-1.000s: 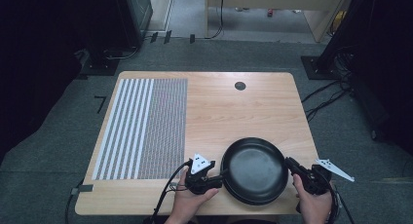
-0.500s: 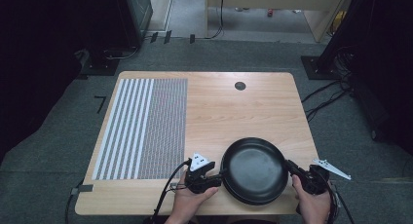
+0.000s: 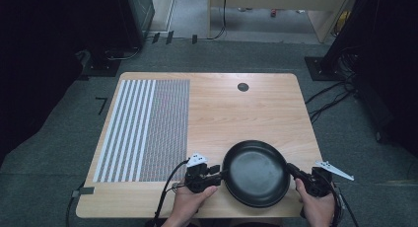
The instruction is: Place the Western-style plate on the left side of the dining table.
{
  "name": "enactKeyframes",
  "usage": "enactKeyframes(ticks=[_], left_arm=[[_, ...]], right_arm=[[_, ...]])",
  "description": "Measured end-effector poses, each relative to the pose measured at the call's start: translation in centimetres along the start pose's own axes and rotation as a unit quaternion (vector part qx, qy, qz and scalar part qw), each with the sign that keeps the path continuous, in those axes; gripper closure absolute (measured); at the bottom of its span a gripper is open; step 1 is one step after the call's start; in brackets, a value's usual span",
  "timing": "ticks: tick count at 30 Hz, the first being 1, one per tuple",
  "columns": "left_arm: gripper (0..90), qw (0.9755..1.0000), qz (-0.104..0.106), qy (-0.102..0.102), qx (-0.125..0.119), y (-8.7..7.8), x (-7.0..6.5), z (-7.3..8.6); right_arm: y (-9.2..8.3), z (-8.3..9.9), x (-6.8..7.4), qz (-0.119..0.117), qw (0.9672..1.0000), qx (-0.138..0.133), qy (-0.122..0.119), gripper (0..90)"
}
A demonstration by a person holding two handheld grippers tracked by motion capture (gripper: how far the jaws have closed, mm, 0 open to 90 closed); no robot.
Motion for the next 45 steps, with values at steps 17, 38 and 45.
enactKeyframes(ticks=[17, 38, 45], left_arm=[[59.7, 0.9998, 0.017, 0.007, 0.005, -0.3, -0.5, -0.2], [59.7, 0.9997, 0.007, -0.002, 0.022, -0.8, 0.1, -0.4], [61.9, 0.9997, 0.006, -0.005, 0.022, -0.8, 0.2, -0.3]], right_arm=[[0.2, 0.1, 0.0, -0.010, 0.9999, 0.006, 0.009, 85.1], [1.3, 0.7, 1.6, -0.038, 0.9990, 0.018, 0.012, 82.8], [1.4, 0.9, 1.5, -0.045, 0.9984, 0.017, 0.028, 82.4]])
Point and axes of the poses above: each handheld gripper's, and its own axes: y roughly forward along the jaws, z roughly out of its underside, x roughly to its left, the point moved 7 cm from there along y, roughly forward along the jaws, and after that the axes turned 9 degrees about -y, right-handed, at the moved point
